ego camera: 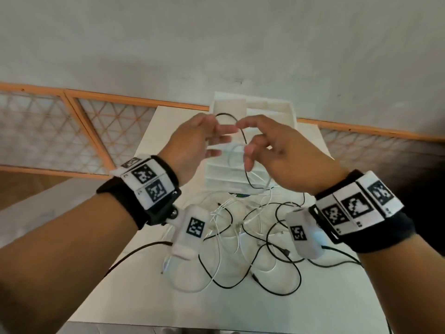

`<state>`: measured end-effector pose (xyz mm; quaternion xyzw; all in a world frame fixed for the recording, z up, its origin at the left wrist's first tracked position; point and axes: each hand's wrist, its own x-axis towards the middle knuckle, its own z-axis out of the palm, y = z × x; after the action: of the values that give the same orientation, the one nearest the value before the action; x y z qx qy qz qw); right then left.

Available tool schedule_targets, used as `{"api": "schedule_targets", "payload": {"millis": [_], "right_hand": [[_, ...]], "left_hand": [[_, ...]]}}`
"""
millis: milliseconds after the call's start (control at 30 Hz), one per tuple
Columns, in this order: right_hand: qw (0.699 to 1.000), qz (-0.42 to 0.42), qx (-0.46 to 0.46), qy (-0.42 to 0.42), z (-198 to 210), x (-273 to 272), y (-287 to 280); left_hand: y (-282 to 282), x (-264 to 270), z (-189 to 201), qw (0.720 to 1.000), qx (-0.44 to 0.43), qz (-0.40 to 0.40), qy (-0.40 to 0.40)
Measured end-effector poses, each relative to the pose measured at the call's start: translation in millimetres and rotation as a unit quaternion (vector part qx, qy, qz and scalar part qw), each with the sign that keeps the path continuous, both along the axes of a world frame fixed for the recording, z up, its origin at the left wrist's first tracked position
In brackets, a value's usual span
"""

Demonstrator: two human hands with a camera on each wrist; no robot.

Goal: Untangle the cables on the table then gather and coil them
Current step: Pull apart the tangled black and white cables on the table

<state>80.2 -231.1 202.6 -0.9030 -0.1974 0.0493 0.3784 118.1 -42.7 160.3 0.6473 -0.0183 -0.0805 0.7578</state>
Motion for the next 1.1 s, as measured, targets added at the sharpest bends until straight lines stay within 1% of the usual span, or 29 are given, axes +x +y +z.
{"api": "schedule_targets", "payload": {"millis": [33, 100, 200, 233, 300, 367, 433, 467, 533, 600, 633, 700, 733, 800, 833, 900, 933, 1000, 1067, 1100], "right_hand": [[1.000, 0.012, -0.005, -0.024, 4, 0, 3], [0.996, -0.011, 0.016, -0.091, 15, 7, 2], [0.981, -0.070, 0.029, -0.180, 31, 19, -12], [0.969, -0.104, 0.032, -0.223, 34, 24, -20], [0.930, -0.192, 0.057, -0.308, 35, 34, -37], [0.894, -0.271, 0.084, -0.347, 30, 43, -53], [0.876, -0.321, 0.096, -0.346, 15, 49, -64], [0.874, -0.336, 0.099, -0.337, 7, 51, -67], [0.883, -0.353, 0.085, -0.298, -12, 56, -74], [0.903, -0.372, 0.022, -0.214, -31, 60, -80], [0.907, -0.390, 0.013, -0.159, -41, 63, -85], [0.894, -0.440, 0.052, -0.063, -54, 72, -94], [0.882, -0.462, 0.087, -0.037, -54, 76, -98], [0.861, -0.492, 0.121, -0.046, -44, 86, -105], [0.858, -0.499, 0.115, -0.046, -38, 90, -108], [0.860, -0.500, 0.090, -0.044, -18, 90, -105], [0.862, -0.495, 0.106, -0.036, -9, 90, -101], [0.860, -0.481, 0.164, -0.034, 7, 94, -99], [0.845, -0.475, 0.235, -0.072, 20, 99, -103], [0.842, -0.464, 0.257, -0.096, 26, 100, -104]], "left_hand": [[-8, -1, 3, 0.999, 0.028, -0.016, -0.031], [-21, -5, 0, 0.994, 0.083, -0.044, -0.057], [-21, -9, -21, 0.993, 0.091, -0.075, -0.031], [-17, -9, -28, 0.991, 0.106, -0.080, -0.025], [-5, -8, -42, 0.984, 0.158, -0.081, -0.011], [8, -9, -54, 0.977, 0.200, -0.074, 0.015], [19, -11, -63, 0.972, 0.221, -0.063, 0.042], [24, -12, -66, 0.970, 0.229, -0.056, 0.055], [32, -12, -69, 0.972, 0.221, -0.031, 0.076], [36, -10, -66, 0.982, 0.173, -0.007, 0.075], [37, -9, -63, 0.987, 0.148, -0.002, 0.063], [38, -5, -56, 0.991, 0.126, 0.000, 0.035], [38, -5, -56, 0.991, 0.133, -0.003, 0.025], [40, -6, -62, 0.984, 0.176, -0.012, 0.026], [42, -8, -69, 0.978, 0.208, -0.019, 0.031], [46, -14, -83, 0.962, 0.266, -0.030, 0.046], [47, -17, -89, 0.957, 0.282, -0.032, 0.056], [47, -21, -96, 0.955, 0.285, -0.028, 0.072], [46, -24, -99, 0.959, 0.264, -0.019, 0.097], [47, -25, -100, 0.962, 0.246, -0.018, 0.118]]}}
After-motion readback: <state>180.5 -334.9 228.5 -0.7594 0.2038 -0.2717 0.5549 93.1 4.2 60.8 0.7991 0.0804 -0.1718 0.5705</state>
